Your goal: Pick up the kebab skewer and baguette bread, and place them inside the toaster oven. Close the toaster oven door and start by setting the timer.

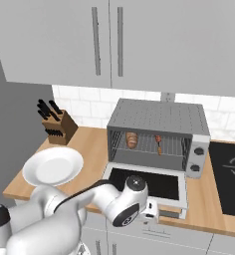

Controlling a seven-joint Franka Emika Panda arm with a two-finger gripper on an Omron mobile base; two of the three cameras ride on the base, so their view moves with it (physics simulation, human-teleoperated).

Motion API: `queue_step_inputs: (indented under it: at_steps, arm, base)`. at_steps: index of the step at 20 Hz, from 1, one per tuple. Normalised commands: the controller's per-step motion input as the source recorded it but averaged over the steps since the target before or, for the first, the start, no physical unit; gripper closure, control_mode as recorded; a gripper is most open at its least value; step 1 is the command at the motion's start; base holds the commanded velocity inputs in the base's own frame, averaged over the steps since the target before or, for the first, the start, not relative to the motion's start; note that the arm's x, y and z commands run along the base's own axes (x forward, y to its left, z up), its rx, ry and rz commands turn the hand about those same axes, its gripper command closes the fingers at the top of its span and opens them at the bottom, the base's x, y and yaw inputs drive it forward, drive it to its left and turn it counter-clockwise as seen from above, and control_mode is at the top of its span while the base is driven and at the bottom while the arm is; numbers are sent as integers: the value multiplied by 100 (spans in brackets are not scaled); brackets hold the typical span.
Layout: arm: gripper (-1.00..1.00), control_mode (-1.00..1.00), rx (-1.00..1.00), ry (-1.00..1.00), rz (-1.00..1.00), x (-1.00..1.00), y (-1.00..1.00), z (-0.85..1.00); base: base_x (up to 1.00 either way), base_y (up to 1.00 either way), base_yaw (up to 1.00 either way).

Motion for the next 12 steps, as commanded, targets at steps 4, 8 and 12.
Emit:
queue_step_inputs:
  at_steps: [4,8,12]
  arm:
    - [-100,-100,1,-1,0,6,0,-26]
    - [-100,-100,0,-7,0,47,0,1]
    - [-100,-100,0,-11,0,65,0,12]
  base:
    - [0,0,0]
    - [0,0,0]
    - [0,0,0]
